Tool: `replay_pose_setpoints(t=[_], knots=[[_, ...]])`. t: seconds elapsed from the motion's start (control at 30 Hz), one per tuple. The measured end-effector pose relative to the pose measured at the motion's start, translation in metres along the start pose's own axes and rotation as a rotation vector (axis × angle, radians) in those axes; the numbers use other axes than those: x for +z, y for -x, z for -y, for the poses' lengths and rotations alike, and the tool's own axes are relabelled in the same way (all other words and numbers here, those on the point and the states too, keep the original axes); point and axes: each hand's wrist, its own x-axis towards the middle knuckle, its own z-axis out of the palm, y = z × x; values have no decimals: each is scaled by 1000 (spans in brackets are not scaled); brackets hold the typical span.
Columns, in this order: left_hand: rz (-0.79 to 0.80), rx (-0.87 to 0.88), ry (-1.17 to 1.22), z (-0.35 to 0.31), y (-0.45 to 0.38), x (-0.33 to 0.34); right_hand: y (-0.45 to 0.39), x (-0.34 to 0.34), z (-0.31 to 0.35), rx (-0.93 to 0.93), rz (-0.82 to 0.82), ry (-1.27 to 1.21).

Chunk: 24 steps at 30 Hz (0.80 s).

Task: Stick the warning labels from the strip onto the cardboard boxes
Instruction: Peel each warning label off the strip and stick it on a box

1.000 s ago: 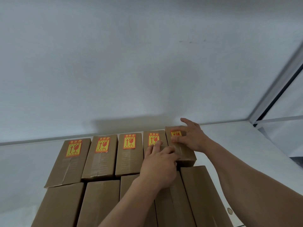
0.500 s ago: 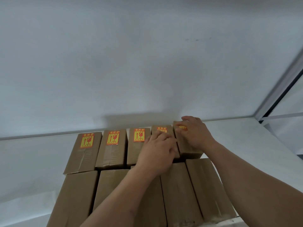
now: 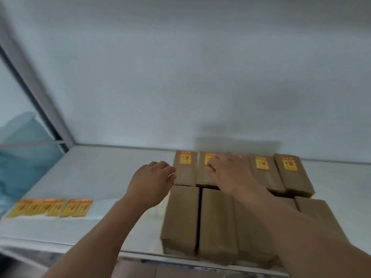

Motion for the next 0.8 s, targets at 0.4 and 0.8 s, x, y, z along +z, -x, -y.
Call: replay_pose_setpoints(t=[0.4,0.8], knots=[[74,-270,-99,183,88,-26,-65,65,203,-238,136,-72],[258,-559,133,266,141,11,-91,150,337,-35,425,-377]])
